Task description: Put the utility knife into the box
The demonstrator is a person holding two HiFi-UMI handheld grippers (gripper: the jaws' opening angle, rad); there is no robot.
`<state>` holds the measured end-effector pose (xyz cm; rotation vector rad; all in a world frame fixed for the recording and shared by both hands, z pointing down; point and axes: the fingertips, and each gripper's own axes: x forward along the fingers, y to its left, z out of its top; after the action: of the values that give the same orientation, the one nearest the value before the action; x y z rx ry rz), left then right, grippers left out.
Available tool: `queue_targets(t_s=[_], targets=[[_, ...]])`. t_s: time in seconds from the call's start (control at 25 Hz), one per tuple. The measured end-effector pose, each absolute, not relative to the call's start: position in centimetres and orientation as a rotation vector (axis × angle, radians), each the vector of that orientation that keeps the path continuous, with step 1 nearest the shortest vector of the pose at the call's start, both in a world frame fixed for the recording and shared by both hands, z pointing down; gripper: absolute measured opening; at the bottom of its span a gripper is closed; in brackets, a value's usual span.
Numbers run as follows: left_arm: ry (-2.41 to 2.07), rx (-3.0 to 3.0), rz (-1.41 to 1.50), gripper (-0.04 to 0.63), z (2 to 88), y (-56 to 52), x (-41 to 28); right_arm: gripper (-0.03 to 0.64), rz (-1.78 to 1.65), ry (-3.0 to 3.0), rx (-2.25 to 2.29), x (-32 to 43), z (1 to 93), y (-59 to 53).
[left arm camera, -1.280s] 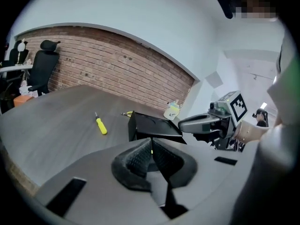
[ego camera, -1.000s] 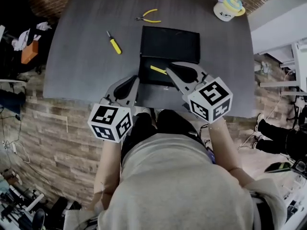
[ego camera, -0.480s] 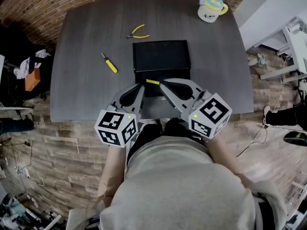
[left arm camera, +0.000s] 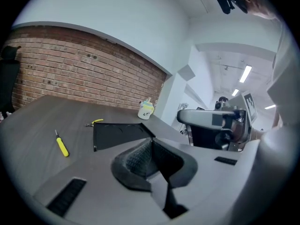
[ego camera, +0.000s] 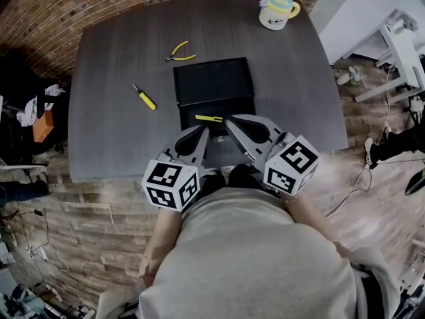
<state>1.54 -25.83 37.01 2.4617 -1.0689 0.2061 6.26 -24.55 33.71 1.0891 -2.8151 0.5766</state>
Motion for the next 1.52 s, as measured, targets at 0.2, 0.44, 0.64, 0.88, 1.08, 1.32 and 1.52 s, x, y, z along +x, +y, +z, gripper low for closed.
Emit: queue_targets(t_s=[0.2,0.44,0.64,0.88,1.08,1.32,1.52], targets=[[-1.046,2.454,0.212,0.024,37.3,-24.9,2.4,0.006,0.613,-2.782,1.115,6.5,34.6,-24.0],[-1.065,2.436,0.211,0.025,37.5,-24.8,2.1,0.006,0.682,-2.771,1.114,6.6,35.6,-23.5],[-1.076,2.421,0.209,0.023,37.7,-24.6,2.0,0.006,0.727,-2.759,1.126,7.0,36.1,-23.1],[-1.078,2.416,0.204,0.025,37.8,-24.3,2.0,0.005,0.746,-2.761,1.107,7.0,36.3,-22.6],[-1.073,2.41,0.2,0.024,37.8,-23.9,2.1,0.005,0.778,-2.769,1.099,7.1,36.3,-22.2],[-1.071,2.407,0.195,0.023,37.9,-23.7,2.1,0.005,0.789,-2.762,1.089,7.0,36.4,-21.8],[-1.062,2.41,0.196,0.025,37.9,-23.3,2.3,0.005,0.797,-2.767,1.085,6.9,36.5,-21.4]])
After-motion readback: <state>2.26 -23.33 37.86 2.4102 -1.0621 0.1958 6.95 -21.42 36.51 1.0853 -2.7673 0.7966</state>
